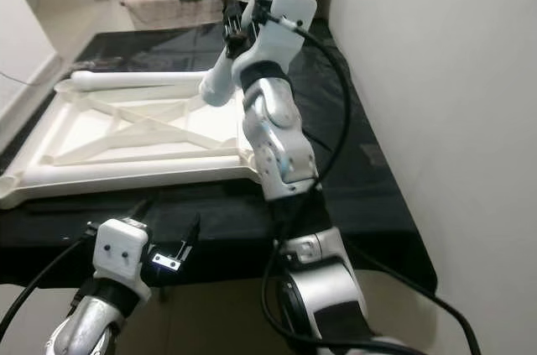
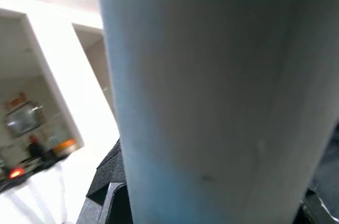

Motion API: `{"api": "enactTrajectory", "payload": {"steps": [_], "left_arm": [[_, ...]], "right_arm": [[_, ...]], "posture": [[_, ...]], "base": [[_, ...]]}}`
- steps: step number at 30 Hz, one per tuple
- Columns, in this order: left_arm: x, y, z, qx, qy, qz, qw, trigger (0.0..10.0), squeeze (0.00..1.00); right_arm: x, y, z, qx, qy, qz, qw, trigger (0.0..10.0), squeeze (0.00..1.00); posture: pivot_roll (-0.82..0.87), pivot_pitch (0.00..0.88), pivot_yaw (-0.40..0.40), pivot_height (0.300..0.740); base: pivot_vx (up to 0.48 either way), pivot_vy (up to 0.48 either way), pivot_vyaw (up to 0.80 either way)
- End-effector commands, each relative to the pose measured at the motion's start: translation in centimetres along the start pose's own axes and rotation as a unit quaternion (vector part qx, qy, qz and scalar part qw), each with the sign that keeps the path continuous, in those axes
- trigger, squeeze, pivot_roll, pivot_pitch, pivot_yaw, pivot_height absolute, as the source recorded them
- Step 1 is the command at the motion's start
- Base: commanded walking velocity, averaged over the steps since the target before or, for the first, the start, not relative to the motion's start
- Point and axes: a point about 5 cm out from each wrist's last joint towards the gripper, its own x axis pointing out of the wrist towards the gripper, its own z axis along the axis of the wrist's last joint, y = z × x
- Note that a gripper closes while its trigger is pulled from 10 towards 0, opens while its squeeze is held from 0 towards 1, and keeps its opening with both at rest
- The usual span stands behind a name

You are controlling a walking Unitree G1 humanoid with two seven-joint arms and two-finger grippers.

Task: Building children table

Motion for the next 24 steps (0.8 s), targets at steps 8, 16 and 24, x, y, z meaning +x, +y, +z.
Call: {"api": "enactTrajectory", "payload": {"steps": [8, 16, 24], "left_arm": [[3.0, 1.8, -0.5, 0.056, 0.033, 0.04, 0.997, 10.0, 0.0], [4.8, 1.7, -0.3, 0.075, 0.031, 0.031, 0.996, 10.0, 0.0], [7.4, 0.3, -0.6, 0.107, 0.038, -0.034, 0.993, 10.0, 0.0]], "right_arm": [[-1.7, -0.9, -1.5, 0.026, 0.029, 0.037, 0.999, 10.0, 0.0], [-2.4, -0.8, -2.4, 0.033, 0.049, 0.057, 0.997, 10.0, 0.0], [-3.3, 0.4, -3.5, 0.033, 0.077, 0.104, 0.991, 10.0, 0.0]], "posture": [[0.0, 0.0, 0.088, 0.74], [0.01, 0.0, 0.063, 0.74], [0.0, 0.0, 0.06, 0.74]], "base": [[0.0, 0.0, 0.0], [0.0, 0.0, 0.0], [0.0, 0.0, 0.0]]}}
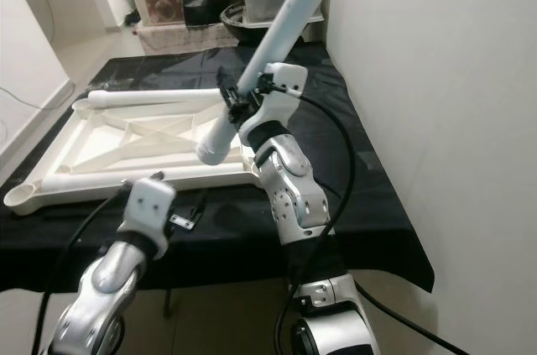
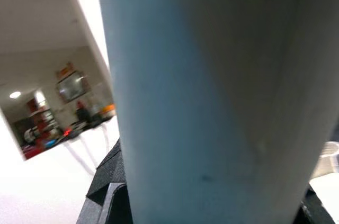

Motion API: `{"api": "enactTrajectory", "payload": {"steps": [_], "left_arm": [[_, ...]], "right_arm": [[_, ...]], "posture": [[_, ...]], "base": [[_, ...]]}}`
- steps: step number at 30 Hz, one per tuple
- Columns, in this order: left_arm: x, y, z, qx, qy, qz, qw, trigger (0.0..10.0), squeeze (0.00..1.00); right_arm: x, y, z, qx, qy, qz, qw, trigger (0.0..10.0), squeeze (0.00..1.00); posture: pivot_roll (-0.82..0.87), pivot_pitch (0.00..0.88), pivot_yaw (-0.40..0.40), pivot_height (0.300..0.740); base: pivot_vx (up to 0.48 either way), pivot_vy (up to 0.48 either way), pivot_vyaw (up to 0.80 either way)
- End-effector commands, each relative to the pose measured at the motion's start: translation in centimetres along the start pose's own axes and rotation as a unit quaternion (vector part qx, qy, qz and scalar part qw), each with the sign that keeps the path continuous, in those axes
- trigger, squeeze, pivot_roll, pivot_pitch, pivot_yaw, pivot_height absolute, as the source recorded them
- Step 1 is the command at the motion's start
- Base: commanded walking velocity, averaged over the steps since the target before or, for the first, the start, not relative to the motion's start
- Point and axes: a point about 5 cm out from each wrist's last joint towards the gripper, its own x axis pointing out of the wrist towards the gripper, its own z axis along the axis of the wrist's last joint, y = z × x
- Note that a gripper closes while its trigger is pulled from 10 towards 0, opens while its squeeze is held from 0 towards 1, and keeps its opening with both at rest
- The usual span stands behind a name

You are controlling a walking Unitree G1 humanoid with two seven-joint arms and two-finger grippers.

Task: Building children table

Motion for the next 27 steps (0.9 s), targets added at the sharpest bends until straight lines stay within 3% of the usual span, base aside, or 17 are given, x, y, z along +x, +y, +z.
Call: {"api": "enactTrajectory", "payload": {"steps": [1, 5, 10, 27], "left_arm": [[0.3, -0.1, -0.6, 0.019, 0.013, -0.011, 1.0, 10.0, 0.0], [1.8, -0.1, -0.2, 0.057, -0.001, -0.016, 0.998, 10.0, 0.0], [3.0, 0.4, 0.1, 0.064, -0.008, -0.007, 0.998, 10.0, 0.0], [4.0, -0.3, -0.3, 0.046, -0.006, -0.008, 0.999, 10.0, 0.0]], "right_arm": [[-0.2, 0.8, -0.2, 0.001, 0.005, 0.022, 1.0, 10.0, 0.0], [-0.6, 1.6, -0.9, -0.001, 0.023, 0.055, 0.998, 10.0, 0.0], [-1.2, 2.1, -1.5, 0.0, 0.038, 0.08, 0.996, 10.0, 0.0], [-1.8, 3.0, -1.8, 0.006, 0.053, 0.106, 0.993, 10.0, 0.0]], "posture": [[0.0, 0.0, 0.06, 0.74], [0.0, 0.0, 0.063, 0.74], [-0.01, 0.0, 0.067, 0.74], [-0.01, 0.0, 0.069, 0.74]], "base": [[0.0, 0.0, 0.0], [0.0, 0.0, 0.0], [0.0, 0.0, 0.0], [0.0, 0.0, 0.0]]}}
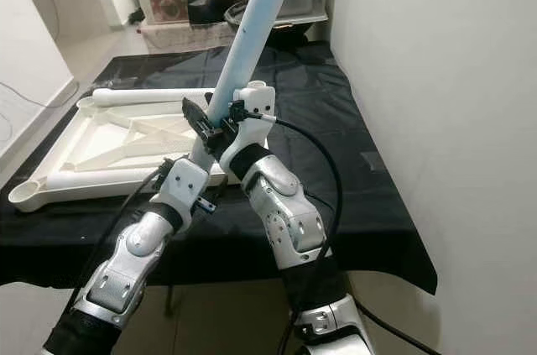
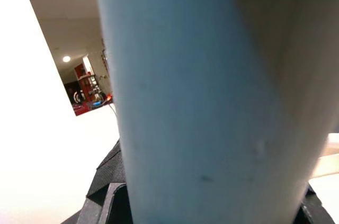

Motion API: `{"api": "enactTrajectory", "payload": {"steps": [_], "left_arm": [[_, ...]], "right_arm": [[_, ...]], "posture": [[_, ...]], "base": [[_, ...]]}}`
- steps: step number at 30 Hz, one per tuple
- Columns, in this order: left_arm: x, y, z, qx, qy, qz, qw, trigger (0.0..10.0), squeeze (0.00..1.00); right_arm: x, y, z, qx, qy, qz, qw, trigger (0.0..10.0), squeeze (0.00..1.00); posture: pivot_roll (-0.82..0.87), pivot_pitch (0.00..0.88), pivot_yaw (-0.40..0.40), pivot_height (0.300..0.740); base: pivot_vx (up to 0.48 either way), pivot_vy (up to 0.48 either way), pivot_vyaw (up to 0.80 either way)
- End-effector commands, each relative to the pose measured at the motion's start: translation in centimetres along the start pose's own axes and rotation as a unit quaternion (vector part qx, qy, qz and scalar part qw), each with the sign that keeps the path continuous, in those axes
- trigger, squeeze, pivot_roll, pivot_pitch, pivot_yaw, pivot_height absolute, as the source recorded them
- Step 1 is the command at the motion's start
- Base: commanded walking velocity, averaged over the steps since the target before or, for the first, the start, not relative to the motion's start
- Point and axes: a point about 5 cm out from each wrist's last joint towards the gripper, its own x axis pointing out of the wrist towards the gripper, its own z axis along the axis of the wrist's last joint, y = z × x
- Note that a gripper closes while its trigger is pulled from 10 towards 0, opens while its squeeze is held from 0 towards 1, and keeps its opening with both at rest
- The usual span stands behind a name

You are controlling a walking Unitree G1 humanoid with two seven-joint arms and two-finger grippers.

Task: Building children table

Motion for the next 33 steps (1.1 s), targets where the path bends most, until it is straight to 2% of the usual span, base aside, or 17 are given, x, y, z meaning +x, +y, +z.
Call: {"api": "enactTrajectory", "payload": {"steps": [1, 2, 5, 6, 15, 23, 24, 25, 26, 30, 31, 32, 33], "left_arm": [[0.1, 0.0, -0.4, -0.003, 0.006, 0.005, 1.0, 10.0, 0.0], [0.1, -0.2, -0.5, 0.001, 0.003, 0.004, 1.0, 5.8, 0.0], [0.1, -0.2, -0.5, 0.003, 0.002, 0.003, 1.0, 5.8, 0.0], [0.1, -0.3, -0.6, 0.0, 0.002, 0.002, 1.0, 0.0, 0.0], [-0.2, -0.4, -0.9, -0.002, 0.001, 0.0, 1.0, 0.0, 0.0], [-0.7, -0.1, -1.6, 0.005, 0.01, 0.017, 1.0, 0.0, 0.0], [-0.8, 0.1, -1.8, 0.002, 0.017, 0.02, 1.0, 6.1, 0.0], [-0.8, 0.1, -1.8, 0.002, 0.017, 0.02, 1.0, 6.1, 0.0], [-0.9, 0.1, -2.0, -0.002, 0.02, 0.019, 1.0, 10.0, 0.0], [-1.4, -0.1, -2.2, -0.026, 0.021, 0.006, 0.999, 10.0, 0.0], [-1.6, -0.4, -2.1, -0.037, 0.017, -0.004, 0.999, 10.0, 0.0], [-2.1, -0.9, -1.8, -0.045, 0.005, -0.03, 0.999, 10.0, 0.0], [-2.4, -1.3, -1.6, -0.051, -0.003, -0.049, 0.998, 10.0, 0.0]], "right_arm": [[0.1, 0.9, 0.0, 0.005, 0.0, 0.018, 1.0, 10.0, 0.0], [0.1, 1.0, 0.0, 0.007, 0.001, 0.02, 1.0, 10.0, 0.0], [0.1, 1.0, 0.0, 0.008, 0.001, 0.021, 1.0, 10.0, 0.0], [0.0, 1.1, 0.0, 0.008, 0.002, 0.023, 1.0, 10.0, 0.0], [0.0, 1.5, -0.4, 0.002, 0.009, 0.031, 0.999, 10.0, 0.0], [-0.1, 0.6, -0.6, -0.025, 0.008, 0.006, 1.0, 10.0, 0.0], [-0.1, 0.4, -0.7, -0.03, 0.008, 0.001, 1.0, 10.0, 0.62], [-0.1, 0.4, -0.7, -0.03, 0.008, 0.001, 1.0, 10.0, 0.62], [-0.2, 0.3, -0.8, -0.031, 0.005, 0.002, 1.0, 10.0, 1.0], [-0.5, 0.0, -1.0, -0.031, 0.004, 0.002, 1.0, 10.0, 1.0], [-0.6, -0.1, -1.1, -0.029, 0.007, 0.004, 1.0, 10.0, 0.91], [-0.7, -0.4, -1.1, -0.013, 0.012, 0.018, 1.0, 10.0, 0.0], [-0.8, -0.6, -1.1, 0.009, 0.017, 0.033, 0.999, 10.0, 0.0]], "posture": [[-0.01, 0.0, 0.069, 0.74], [-0.01, 0.0, 0.069, 0.74], [-0.01, 0.0, 0.069, 0.74], [-0.02, 0.0, 0.073, 0.74], [-0.02, 0.0, 0.073, 0.74], [-0.02, 0.0, 0.069, 0.74], [-0.02, 0.0, 0.071, 0.74], [-0.02, 0.0, 0.071, 0.74], [-0.02, 0.0, 0.074, 0.74], [-0.01, 0.0, 0.072, 0.74], [-0.01, 0.0, 0.072, 0.74], [-0.01, 0.0, 0.072, 0.74], [-0.01, 0.0, 0.072, 0.74]], "base": [[0.0, 0.0, 0.0], [0.0, 0.0, 0.0], [0.0, 0.0, 0.0], [0.0, 0.0, 0.0], [0.0, 0.0, 0.0], [0.0, 0.0, 0.0], [0.0, 0.0, 0.0], [0.0, 0.0, 0.0], [0.0, 0.0, 0.0], [0.0, 0.0, 0.0], [0.0, 0.0, 0.0], [0.0, 0.0, 0.0], [0.0, 0.0, 0.0]]}}
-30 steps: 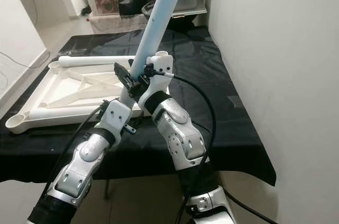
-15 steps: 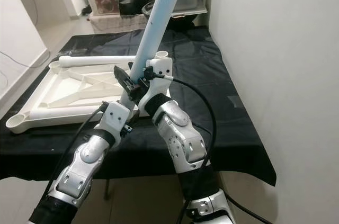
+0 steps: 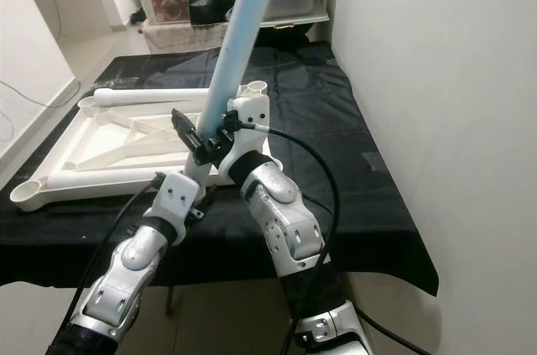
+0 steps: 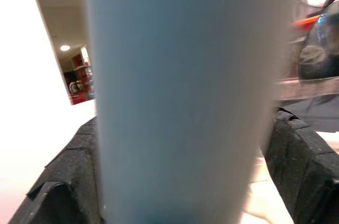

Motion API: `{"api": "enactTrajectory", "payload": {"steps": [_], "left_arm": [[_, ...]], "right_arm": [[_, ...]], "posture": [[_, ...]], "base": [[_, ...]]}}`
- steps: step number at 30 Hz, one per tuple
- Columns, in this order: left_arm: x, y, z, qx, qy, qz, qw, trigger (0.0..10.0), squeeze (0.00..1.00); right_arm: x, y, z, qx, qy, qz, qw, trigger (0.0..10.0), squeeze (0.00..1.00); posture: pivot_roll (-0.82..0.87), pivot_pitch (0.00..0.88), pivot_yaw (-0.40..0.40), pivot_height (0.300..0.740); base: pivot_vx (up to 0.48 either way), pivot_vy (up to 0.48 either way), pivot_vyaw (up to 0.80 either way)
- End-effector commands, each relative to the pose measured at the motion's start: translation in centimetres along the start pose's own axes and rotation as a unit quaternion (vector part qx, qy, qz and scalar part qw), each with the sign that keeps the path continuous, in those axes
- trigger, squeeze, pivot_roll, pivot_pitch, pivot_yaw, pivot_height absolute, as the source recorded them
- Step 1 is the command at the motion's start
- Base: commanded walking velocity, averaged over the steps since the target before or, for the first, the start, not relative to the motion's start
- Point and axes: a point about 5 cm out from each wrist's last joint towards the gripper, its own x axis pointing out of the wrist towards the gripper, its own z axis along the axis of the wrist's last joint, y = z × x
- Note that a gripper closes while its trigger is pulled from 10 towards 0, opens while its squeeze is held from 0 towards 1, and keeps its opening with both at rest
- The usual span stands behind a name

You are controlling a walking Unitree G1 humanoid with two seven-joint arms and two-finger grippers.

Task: Building children table

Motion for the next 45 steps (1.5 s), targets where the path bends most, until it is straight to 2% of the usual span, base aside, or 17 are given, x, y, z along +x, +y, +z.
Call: {"api": "enactTrajectory", "payload": {"steps": [1, 4, 5, 7, 9, 10, 12, 13, 14, 18, 20, 23, 25, 26, 30, 37, 45], "left_arm": [[-0.4, -0.7, 0.7, -0.004, -0.019, -0.034, 0.999, 10.0, 0.0], [-0.6, -0.9, 0.8, -0.006, -0.024, -0.046, 0.999, 10.0, 0.0], [-1.0, -1.1, 1.0, -0.012, -0.026, -0.061, 0.998, 10.0, 0.0], [-1.0, -1.1, 1.0, -0.012, -0.026, -0.061, 0.998, 10.0, 0.0], [-2.1, -1.4, 1.2, -0.041, -0.03, -0.099, 0.994, 10.0, 0.0], [-3.1, -1.7, 1.1, -0.063, -0.029, -0.133, 0.989, 10.0, 0.0], [-3.1, -1.7, 1.1, -0.063, -0.029, -0.133, 0.989, 10.0, 0.0], [-5.2, -2.0, 0.8, -0.095, -0.017, -0.185, 0.978, 10.0, 0.0], [-5.2, -2.0, 0.8, -0.095, -0.017, -0.185, 0.978, 10.0, 0.0], [-7.6, -2.2, 0.5, -0.15, 0.003, -0.22, 0.964, 10.0, 0.0], [-7.6, -2.2, 0.5, -0.15, 0.003, -0.22, 0.964, 10.0, 0.0], [-8.8, -2.4, 0.4, -0.165, 0.015, -0.239, 0.957, 10.0, 0.0], [-8.8, -2.4, 0.4, -0.165, 0.015, -0.239, 0.957, 10.0, 0.0], [-9.6, -2.3, 0.3, -0.166, 0.022, -0.251, 0.953, 10.0, 0.0], [-10.1, -2.2, 0.4, -0.16, 0.027, -0.26, 0.952, 10.0, 0.0], [-10.1, -2.0, 0.5, -0.161, 0.03, -0.266, 0.95, 10.0, 0.0], [-10.5, -2.7, 0.8, -0.177, 0.032, -0.278, 0.944, 10.0, 0.0]], "right_arm": [[0.0, -0.1, -0.4, 0.028, 0.011, 0.017, 0.999, 10.0, 0.0], [-0.2, -0.3, -0.2, 0.032, 0.011, 0.036, 0.999, 10.0, 0.0], [-0.3, -0.3, 0.1, 0.034, 0.012, 0.075, 0.997, 10.0, 0.0], [-0.3, -0.3, 0.1, 0.034, 0.012, 0.075, 0.997, 10.0, 0.0], [-0.5, -0.1, 0.6, 0.016, 0.024, 0.151, 0.988, 10.0, 0.0], [-0.7, 0.1, 0.8, 0.007, 0.036, 0.195, 0.98, 10.0, 0.0], [-0.7, 0.1, 0.8, 0.007, 0.036, 0.195, 0.98, 10.0, 0.0], [-1.2, 0.3, 1.1, -0.002, 0.06, 0.255, 0.965, 10.0, 0.0], [-1.2, 0.3, 1.1, -0.002, 0.06, 0.255, 0.965, 10.0, 0.0], [-1.7, 0.3, 1.4, -0.013, 0.089, 0.315, 0.945, 10.0, 0.0], [-1.7, 0.3, 1.4, -0.013, 0.089, 0.315, 0.945, 10.0, 0.0], [-2.1, 0.6, 1.6, -0.001, 0.112, 0.364, 0.925, 10.0, 0.0], [-2.1, 0.6, 1.6, -0.001, 0.112, 0.364, 0.925, 10.0, 0.0], [-2.7, 0.8, 1.4, 0.009, 0.137, 0.397, 0.907, 10.0, 0.0], [-3.1, 1.0, 1.3, 0.038, 0.151, 0.418, 0.895, 10.0, 0.0], [-3.2, 1.4, 1.4, 0.067, 0.151, 0.437, 0.884, 10.0, 0.0], [-3.2, 2.0, 2.1, 0.095, 0.146, 0.468, 0.866, 10.0, 0.0]], "posture": [[-0.01, 0.0, 0.072, 0.74], [-0.01, 0.0, 0.072, 0.74], [0.0, 0.0, 0.07, 0.74], [0.0, 0.0, 0.07, 0.74], [0.0, 0.0, 0.073, 0.74], [0.0, 0.0, 0.075, 0.74], [0.0, 0.0, 0.075, 0.74], [0.0, 0.0, 0.076, 0.74], [0.0, 0.0, 0.076, 0.74], [0.01, 0.0, 0.076, 0.74], [0.01, 0.0, 0.076, 0.74], [0.01, 0.0, 0.076, 0.74], [0.01, 0.0, 0.076, 0.74], [0.01, 0.0, 0.075, 0.74], [0.01, 0.0, 0.073, 0.74], [0.01, 0.0, 0.073, 0.74], [0.01, 0.0, 0.074, 0.74]], "base": [[0.0, 0.0, 0.0], [0.0, 0.0, 0.0], [0.0, 0.0, 0.0], [0.0, 0.0, 0.0], [0.0, 0.0, 0.0], [0.0, 0.0, 0.0], [0.0, 0.0, 0.0], [0.0, 0.0, 0.0], [0.0, 0.0, 0.0], [0.0, 0.0, 0.0], [0.0, 0.0, 0.0], [0.0, 0.0, 0.0], [0.0, 0.0, 0.0], [0.0, 0.0, 0.0], [0.0, 0.0, 0.0], [0.0, 0.0, 0.0], [0.0, 0.0, 0.0]]}}
